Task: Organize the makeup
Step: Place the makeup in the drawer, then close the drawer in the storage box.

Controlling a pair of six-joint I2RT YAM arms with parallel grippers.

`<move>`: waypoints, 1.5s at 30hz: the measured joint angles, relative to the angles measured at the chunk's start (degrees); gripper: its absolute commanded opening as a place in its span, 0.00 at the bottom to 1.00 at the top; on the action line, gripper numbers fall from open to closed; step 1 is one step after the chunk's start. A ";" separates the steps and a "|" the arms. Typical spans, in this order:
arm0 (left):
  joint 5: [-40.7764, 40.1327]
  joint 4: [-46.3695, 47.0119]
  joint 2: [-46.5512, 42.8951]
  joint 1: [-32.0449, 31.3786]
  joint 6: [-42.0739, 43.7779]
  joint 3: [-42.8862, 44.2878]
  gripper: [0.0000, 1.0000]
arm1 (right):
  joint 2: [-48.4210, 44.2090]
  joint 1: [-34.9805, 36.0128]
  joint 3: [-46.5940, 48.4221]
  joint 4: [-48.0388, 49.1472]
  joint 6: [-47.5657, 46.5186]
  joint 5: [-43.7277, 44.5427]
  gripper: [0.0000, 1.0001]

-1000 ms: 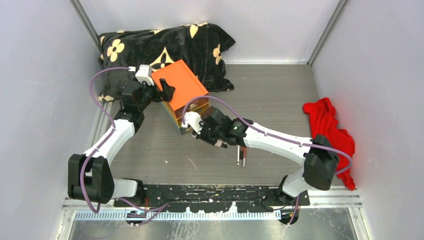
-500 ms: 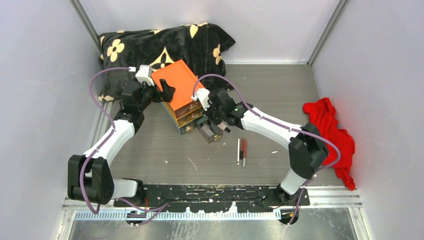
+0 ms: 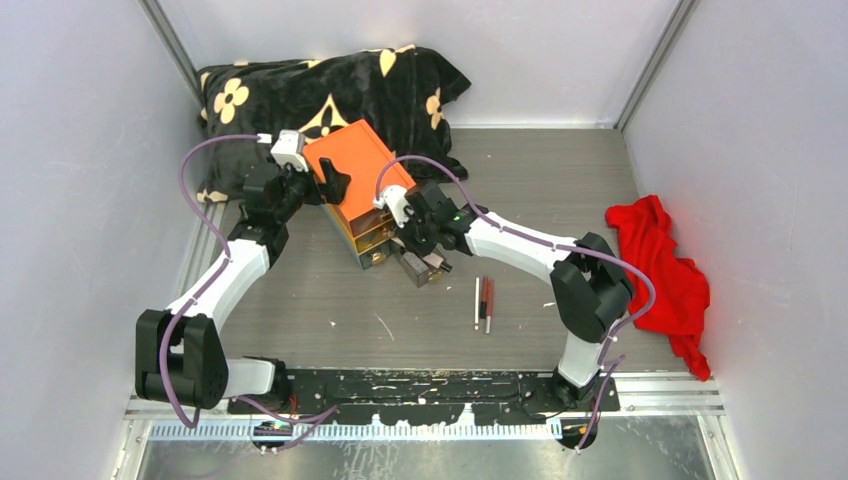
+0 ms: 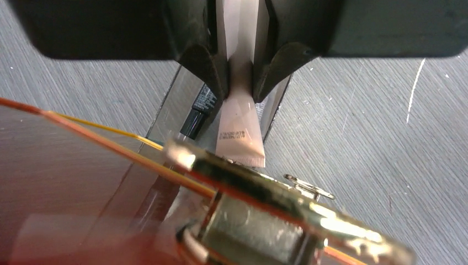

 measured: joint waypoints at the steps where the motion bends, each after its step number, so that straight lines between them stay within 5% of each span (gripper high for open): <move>1: -0.02 0.00 0.00 0.00 0.02 0.00 1.00 | 0.48 0.00 0.22 0.04 0.20 -0.11 0.32; 10: -0.02 0.00 0.00 0.00 0.04 0.00 1.00 | 1.27 0.00 1.05 0.52 0.79 1.27 0.59; 24: -0.04 -0.02 0.00 0.00 0.04 0.00 1.00 | -4.15 0.00 -0.87 1.31 0.94 4.09 0.62; 31: -0.04 -0.02 0.00 0.00 0.04 0.00 1.00 | -11.74 0.00 -5.20 1.70 2.01 6.16 0.56; 37: -0.07 -0.04 0.00 0.00 0.04 0.00 1.00 | -16.74 0.00 -14.38 1.55 3.93 7.54 0.22; 45: -0.09 -0.11 -0.02 -0.02 0.22 0.00 1.00 | -25.33 0.00 -27.04 5.03 7.74 5.46 0.17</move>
